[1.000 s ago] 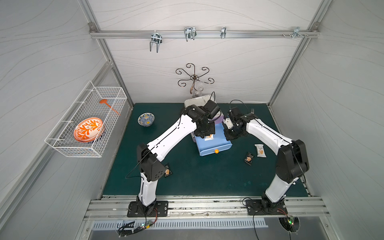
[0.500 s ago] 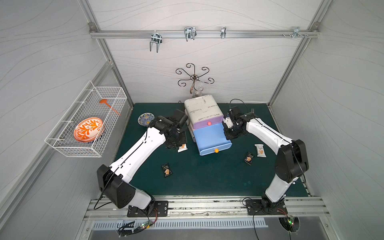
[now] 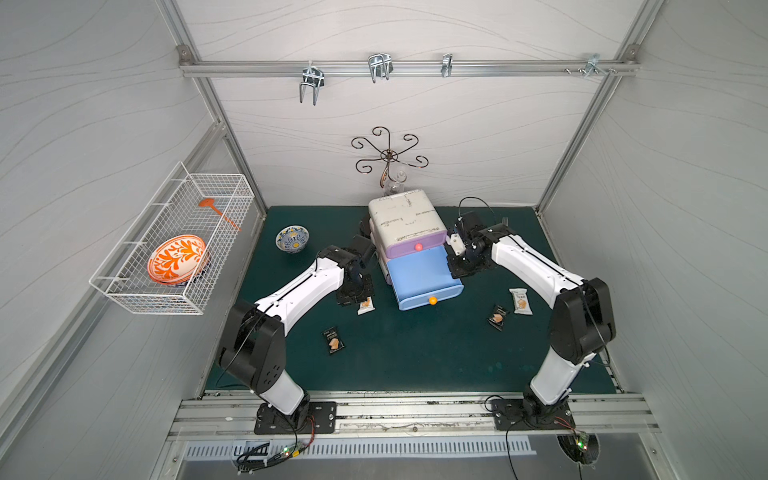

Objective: Take the cookies out of the drawer
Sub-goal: Place the cookie at the center of the board, then close the drawer in the storage box.

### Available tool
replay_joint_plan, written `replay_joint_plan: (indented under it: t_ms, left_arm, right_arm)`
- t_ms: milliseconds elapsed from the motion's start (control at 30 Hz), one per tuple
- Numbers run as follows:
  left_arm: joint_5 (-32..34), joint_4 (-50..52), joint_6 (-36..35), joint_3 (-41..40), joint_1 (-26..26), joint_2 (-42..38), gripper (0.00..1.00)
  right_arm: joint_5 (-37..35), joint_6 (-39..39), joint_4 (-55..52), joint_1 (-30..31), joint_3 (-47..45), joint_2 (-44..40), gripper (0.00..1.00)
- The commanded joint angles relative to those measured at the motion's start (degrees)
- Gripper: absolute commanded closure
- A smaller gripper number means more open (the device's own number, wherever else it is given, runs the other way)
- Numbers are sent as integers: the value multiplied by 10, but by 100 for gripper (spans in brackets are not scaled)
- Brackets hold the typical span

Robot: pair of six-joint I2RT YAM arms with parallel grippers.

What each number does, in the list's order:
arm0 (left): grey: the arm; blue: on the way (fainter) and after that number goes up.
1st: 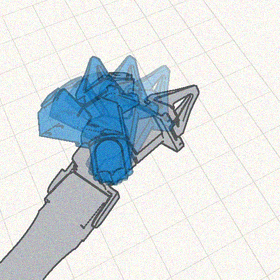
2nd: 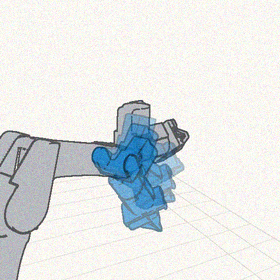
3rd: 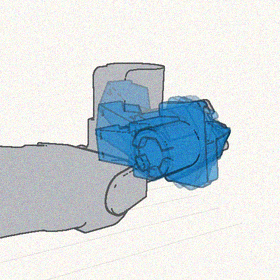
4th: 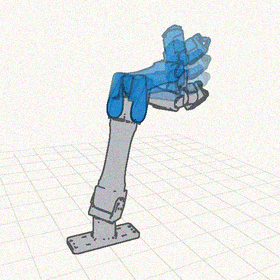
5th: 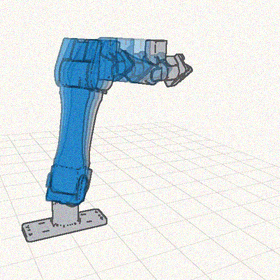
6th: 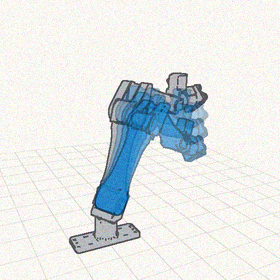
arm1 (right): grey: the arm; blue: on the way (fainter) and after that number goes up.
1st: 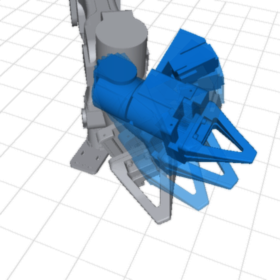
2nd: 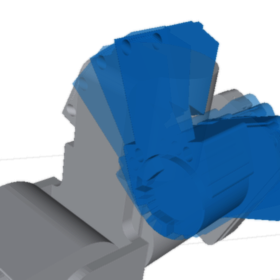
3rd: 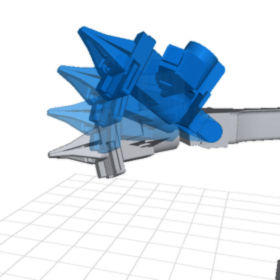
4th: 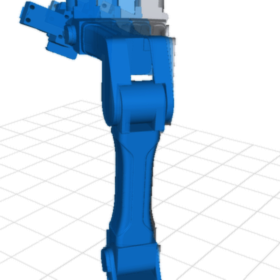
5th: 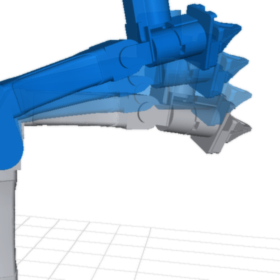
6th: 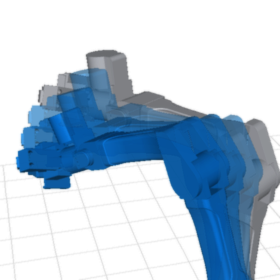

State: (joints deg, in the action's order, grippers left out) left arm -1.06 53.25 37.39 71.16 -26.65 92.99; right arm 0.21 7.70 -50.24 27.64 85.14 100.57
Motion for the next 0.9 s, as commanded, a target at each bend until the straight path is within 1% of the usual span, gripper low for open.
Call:
replay_joint_plan:
  t_ms: [0, 67, 133, 200, 333, 467, 600, 700, 867]
  left_arm:
    - [-5, -23, -12, 18, 6, 15, 70]
    - [1, -12, -15, 32, 6, 19, 59]
    - [1, 3, -22, 50, 7, 22, 54]
    - [2, 22, -27, 74, 8, 18, 53]
    - [13, 52, -39, 152, 8, -3, 52]
    - [40, 83, -48, 278, 8, 9, 52]
    - [11, 87, -61, 389, 3, 39, 53]
    - [-19, 76, -77, 428, 0, 67, 53]
    - [-88, 22, -92, 445, -14, 106, 54]
  right_arm:
    - [11, 12, 15, 5, 24, 6, 100]
    - [11, 15, 19, 5, 25, 7, 100]
    - [12, 17, 21, 4, 27, 10, 100]
    - [12, 20, 23, 5, 28, 13, 100]
    - [9, 24, 33, 5, 29, 16, 100]
    - [8, 29, 38, 5, 32, 19, 100]
    - [7, 37, 46, 4, 30, 17, 100]
    - [4, 41, 51, 4, 30, 18, 100]
    - [4, 42, 60, 4, 25, 17, 100]
